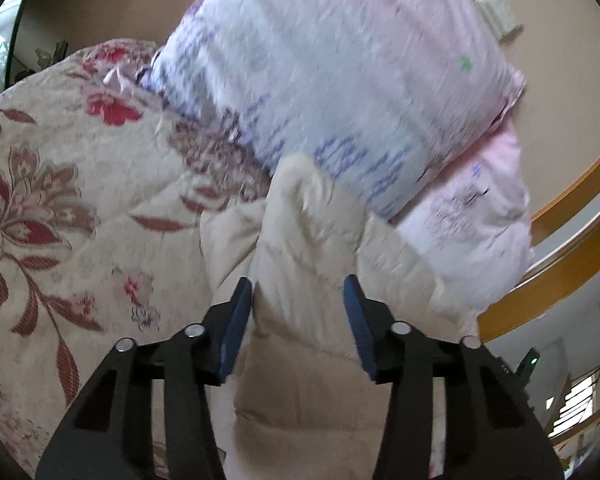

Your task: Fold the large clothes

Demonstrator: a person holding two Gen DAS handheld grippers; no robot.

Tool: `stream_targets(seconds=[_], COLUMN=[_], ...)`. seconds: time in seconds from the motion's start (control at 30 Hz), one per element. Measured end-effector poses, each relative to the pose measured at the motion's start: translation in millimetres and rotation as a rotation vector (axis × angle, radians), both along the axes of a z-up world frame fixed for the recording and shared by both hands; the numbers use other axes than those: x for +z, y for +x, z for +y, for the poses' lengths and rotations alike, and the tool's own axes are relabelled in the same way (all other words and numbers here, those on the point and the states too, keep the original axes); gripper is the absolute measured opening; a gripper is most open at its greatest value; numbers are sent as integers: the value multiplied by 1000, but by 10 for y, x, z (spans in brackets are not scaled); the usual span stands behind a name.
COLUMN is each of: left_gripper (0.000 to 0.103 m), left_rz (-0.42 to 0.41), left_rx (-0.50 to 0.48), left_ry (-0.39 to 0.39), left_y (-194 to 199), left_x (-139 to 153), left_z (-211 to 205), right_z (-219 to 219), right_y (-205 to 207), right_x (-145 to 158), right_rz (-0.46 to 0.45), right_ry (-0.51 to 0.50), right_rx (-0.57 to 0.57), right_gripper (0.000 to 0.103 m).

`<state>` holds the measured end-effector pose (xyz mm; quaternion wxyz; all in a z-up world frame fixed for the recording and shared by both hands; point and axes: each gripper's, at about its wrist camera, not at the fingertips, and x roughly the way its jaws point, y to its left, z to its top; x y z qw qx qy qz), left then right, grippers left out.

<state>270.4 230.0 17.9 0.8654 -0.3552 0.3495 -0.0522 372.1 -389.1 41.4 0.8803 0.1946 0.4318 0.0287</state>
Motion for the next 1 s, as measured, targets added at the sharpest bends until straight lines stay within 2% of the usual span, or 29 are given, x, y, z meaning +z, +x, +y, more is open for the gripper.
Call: stream_targets(seconds=[0.03, 0.07, 0.1, 0.2, 0.33, 0.53, 0.8, 1.0], left_gripper=[37, 33, 28, 20, 16, 16, 16, 16], left_rz=[15, 26, 30, 41, 64, 81, 106, 111], left_rx=[-4, -9, -11, 4, 34, 60, 73, 90], left_ry=[14, 29, 46, 101, 123, 189, 199, 191], left_y=[23, 47, 57, 78, 117, 227, 365, 429], left_x=[-22, -46, -60, -79, -137, -186, -274, -356], left_z=[-27, -62, -89, -125, -123, -189, -212, -207], right_z=[30, 56, 84, 144, 160, 272, 293, 300], right_y=[12, 9, -1, -53, -15, 99, 195, 254], right_x=[-40, -61, -68, -8, -30, -145, -359, -444], right_rz=[11, 12, 3, -61, -62, -48, 15, 42], right_ry=[-7, -9, -13, -51, -76, -152, -199, -199], right_rx=[10, 19, 26, 18, -18, -38, -86, -98], right_gripper=[38, 22, 17, 11, 10, 10, 11, 13])
